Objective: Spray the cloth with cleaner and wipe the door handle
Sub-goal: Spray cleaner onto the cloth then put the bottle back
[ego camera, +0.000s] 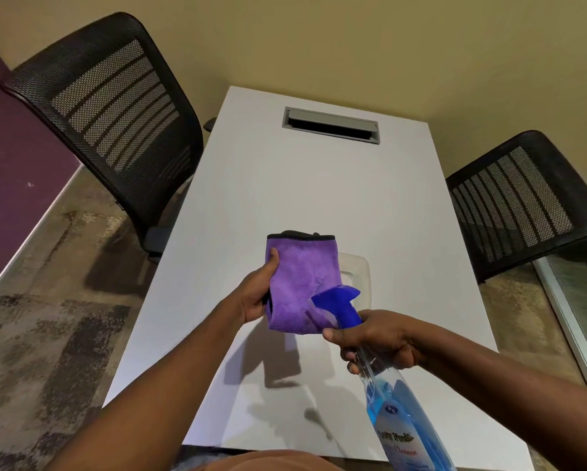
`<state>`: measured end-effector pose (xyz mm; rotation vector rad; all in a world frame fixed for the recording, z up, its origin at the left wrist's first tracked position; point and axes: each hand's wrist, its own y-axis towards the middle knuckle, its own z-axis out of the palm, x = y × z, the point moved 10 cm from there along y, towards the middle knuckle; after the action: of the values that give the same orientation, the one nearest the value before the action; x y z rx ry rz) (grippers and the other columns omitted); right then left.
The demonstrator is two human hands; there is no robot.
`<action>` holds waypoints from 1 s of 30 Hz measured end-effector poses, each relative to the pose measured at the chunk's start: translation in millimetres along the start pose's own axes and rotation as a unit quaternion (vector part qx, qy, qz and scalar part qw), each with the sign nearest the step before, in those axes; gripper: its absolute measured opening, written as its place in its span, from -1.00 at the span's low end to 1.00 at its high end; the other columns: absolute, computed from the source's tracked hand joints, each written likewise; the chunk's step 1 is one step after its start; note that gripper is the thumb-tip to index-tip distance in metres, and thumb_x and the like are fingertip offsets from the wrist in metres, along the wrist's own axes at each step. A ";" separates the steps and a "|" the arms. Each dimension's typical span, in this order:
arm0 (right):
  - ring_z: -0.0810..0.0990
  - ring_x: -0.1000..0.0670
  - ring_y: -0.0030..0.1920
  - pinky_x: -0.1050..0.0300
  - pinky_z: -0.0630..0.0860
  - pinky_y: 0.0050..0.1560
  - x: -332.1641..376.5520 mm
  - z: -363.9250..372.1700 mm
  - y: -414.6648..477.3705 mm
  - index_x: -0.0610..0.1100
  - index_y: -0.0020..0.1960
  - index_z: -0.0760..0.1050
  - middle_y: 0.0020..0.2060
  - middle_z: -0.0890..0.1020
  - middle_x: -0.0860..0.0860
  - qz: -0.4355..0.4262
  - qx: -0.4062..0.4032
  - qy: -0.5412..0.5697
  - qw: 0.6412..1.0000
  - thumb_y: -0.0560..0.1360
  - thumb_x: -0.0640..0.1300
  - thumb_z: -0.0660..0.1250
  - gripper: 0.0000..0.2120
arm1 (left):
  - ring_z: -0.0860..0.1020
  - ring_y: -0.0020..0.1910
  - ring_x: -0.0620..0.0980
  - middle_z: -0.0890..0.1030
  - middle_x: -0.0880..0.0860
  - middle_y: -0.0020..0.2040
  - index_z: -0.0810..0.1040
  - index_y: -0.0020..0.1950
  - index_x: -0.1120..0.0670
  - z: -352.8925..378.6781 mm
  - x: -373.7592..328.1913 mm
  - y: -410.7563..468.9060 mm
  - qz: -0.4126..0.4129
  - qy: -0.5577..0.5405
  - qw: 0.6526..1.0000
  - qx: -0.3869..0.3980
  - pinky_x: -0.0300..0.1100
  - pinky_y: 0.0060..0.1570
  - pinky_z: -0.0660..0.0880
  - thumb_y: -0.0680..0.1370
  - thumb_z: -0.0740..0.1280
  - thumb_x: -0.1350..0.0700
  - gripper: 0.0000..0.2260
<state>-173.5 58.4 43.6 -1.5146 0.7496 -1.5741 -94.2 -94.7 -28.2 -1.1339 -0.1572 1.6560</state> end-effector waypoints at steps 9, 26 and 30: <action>0.60 0.01 -0.30 0.09 0.51 -0.18 15.9 -7.3 -0.6 -0.08 -0.04 0.51 -0.35 0.59 0.02 -0.023 -0.012 0.000 1.000 0.15 0.20 0.61 -0.45 | 0.64 0.10 0.18 0.67 0.18 0.12 0.57 0.21 0.11 -2.2 0.0 -4.1 -0.001 0.003 1.000 -0.008 0.03 0.01 0.62 0.44 0.22 -0.36 -0.38; 0.55 -0.01 -0.31 0.07 0.50 -0.14 35.9 -27.0 4.7 -0.06 -0.14 0.47 -0.35 0.56 0.00 -0.043 -0.043 0.003 0.998 0.24 0.13 0.53 -0.62 | 0.61 0.16 0.20 0.64 0.19 0.19 0.52 0.30 0.11 3.2 3.1 -7.3 -0.008 0.024 1.000 0.009 0.13 0.21 0.52 0.51 0.16 -0.33 -0.40; 0.56 0.00 -0.34 0.08 0.52 -0.18 35.5 -27.5 7.2 -0.11 -0.13 0.48 -0.38 0.57 -0.01 -0.038 -0.050 0.012 0.998 0.21 0.11 0.54 -0.59 | 0.63 0.14 0.19 0.65 0.18 0.17 0.52 0.29 0.11 4.7 1.7 -9.0 -0.007 0.023 1.000 0.010 0.06 0.09 0.59 0.49 0.18 -0.35 -0.38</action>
<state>-198.0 21.2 52.7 -1.6166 0.8025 -1.6349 -91.4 -87.6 -21.2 -1.1517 -0.1181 1.6156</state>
